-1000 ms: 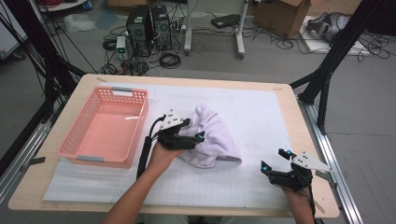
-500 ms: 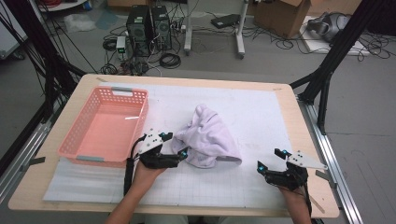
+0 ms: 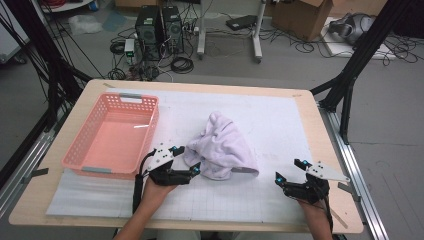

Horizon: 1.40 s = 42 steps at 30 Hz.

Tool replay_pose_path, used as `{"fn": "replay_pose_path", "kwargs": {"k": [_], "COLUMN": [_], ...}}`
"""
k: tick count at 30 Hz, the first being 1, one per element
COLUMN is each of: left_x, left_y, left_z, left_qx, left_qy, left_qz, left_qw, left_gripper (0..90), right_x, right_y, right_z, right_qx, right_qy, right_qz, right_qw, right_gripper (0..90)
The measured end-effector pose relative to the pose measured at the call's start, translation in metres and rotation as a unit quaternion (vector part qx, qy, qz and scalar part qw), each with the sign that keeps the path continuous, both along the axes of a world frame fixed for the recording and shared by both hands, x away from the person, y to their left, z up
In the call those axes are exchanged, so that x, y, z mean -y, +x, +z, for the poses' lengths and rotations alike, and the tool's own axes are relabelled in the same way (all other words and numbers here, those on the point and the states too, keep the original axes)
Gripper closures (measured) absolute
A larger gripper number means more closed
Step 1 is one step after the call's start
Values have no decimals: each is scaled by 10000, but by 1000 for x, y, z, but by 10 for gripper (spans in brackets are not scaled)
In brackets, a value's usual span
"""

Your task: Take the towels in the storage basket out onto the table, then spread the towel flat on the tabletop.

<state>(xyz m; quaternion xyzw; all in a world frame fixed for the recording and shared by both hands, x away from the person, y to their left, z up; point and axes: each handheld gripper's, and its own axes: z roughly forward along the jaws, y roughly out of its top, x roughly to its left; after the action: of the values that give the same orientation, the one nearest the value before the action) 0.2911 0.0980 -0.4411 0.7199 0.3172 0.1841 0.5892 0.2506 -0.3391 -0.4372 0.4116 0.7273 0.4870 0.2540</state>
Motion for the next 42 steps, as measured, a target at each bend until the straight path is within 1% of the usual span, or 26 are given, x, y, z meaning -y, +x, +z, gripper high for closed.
{"fn": "replay_pose_path", "kwargs": {"k": [2,3,15,17,20,22,23,25,26,28,31,32,34,36,38,40,42], "left_x": [0,-1,-3,-2,0,1,2,3,5,8,14,17,23,32,43,55,67], "left_y": [1,1,1,1,0,-1,-1,-1,-2,-3,-4,-5,-5,-3,1,4,9], "left_z": [0,0,-1,-2,-2,-2,-2,0,0,2,8,10,13,17,23,30,37], "left_qx": [5,-2,-28,-39,-31,-12,-6,-5,-9,29,117,141,191,199,221,284,285], "left_qy": [6,7,77,73,173,191,193,239,249,304,355,351,360,460,548,627,751], "left_qz": [0,2,42,40,22,16,-25,-128,-168,-236,-339,-410,-559,-688,-807,-907,-1040], "left_qw": [10000,10000,10000,10000,9998,9998,9998,9996,9995,9993,9987,9984,9976,9964,9950,9935,9913], "left_gripper": [184,184,186,186,188,190,198,243,253,264,289,303,361,378,380,361,346], "right_x": [0,0,-1,-1,0,1,2,3,3,4,5,5,6,7,7,8,8], "right_y": [0,1,3,4,3,3,3,4,3,3,1,2,1,0,0,0,0], "right_z": [-1,-1,-2,-2,-3,-3,-3,-3,-3,-3,-3,-3,-3,-2,-2,-1,-1], "right_qx": [-35,1,-39,-42,-71,-54,-60,-56,-93,-67,-97,-102,-90,-68,-87,-93,-99], "right_qy": [10,2,9,-24,-11,-12,2,-20,-11,-28,11,5,9,-8,33,56,72], "right_qz": [-1,-8,12,1,-16,-17,-30,-24,-33,-12,-27,-19,-28,-31,-48,-64,-53], "right_qw": [10000,10000,10000,10000,10000,10000,10000,10000,10000,10000,9999,9999,10000,10000,9999,9999,9999], "right_gripper": [111,111,111,111,111,111,111,111,111,111,111,111,111,111,111,111,111]}}
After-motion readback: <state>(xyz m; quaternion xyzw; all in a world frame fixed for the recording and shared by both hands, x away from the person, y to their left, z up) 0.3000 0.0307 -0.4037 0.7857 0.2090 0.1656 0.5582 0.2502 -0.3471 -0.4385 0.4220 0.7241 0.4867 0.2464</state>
